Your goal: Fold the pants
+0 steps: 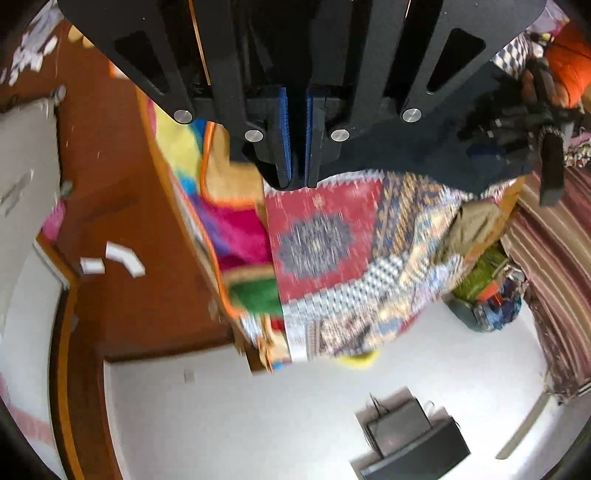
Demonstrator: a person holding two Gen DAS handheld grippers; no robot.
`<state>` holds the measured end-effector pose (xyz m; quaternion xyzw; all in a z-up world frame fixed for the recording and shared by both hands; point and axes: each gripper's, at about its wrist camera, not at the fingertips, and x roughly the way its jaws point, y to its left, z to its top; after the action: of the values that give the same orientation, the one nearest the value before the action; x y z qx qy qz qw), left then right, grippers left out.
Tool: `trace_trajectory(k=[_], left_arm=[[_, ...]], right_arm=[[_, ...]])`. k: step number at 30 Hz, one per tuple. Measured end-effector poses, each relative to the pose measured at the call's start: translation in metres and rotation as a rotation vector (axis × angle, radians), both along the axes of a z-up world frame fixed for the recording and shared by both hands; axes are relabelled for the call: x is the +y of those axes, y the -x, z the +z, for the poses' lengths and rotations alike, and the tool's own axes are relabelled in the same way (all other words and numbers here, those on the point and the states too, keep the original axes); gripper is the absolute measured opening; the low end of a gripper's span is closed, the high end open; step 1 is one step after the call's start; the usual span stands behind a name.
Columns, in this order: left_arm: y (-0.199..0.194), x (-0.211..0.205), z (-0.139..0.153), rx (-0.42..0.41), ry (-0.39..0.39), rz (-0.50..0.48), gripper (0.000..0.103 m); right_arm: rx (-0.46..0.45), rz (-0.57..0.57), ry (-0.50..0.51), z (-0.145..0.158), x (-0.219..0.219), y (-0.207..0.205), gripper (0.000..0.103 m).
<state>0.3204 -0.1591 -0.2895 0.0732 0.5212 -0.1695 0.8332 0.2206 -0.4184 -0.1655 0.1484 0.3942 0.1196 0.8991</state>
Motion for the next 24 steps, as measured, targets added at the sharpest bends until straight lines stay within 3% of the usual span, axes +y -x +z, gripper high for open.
trace_trajectory(k=[5, 9, 12, 17, 24], left_arm=[[0.002, 0.002, 0.001, 0.0, 0.003, 0.013, 0.053], [0.005, 0.002, 0.002, -0.005, -0.012, 0.02, 0.057], [0.008, 0.003, 0.007, 0.005, -0.011, 0.017, 0.057], [0.006, -0.003, 0.03, -0.021, 0.003, -0.017, 0.057], [-0.037, -0.058, 0.068, -0.067, 0.058, -0.132, 0.058]], right_arm=[[-0.065, -0.033, 0.05, 0.017, -0.002, -0.013, 0.005], [0.002, -0.065, 0.086, -0.005, -0.01, -0.028, 0.006], [0.08, -0.077, 0.021, -0.023, -0.02, -0.027, 0.006], [0.102, -0.074, 0.06, -0.02, -0.023, 0.002, 0.006], [0.112, -0.108, 0.08, -0.015, -0.031, 0.037, 0.029]])
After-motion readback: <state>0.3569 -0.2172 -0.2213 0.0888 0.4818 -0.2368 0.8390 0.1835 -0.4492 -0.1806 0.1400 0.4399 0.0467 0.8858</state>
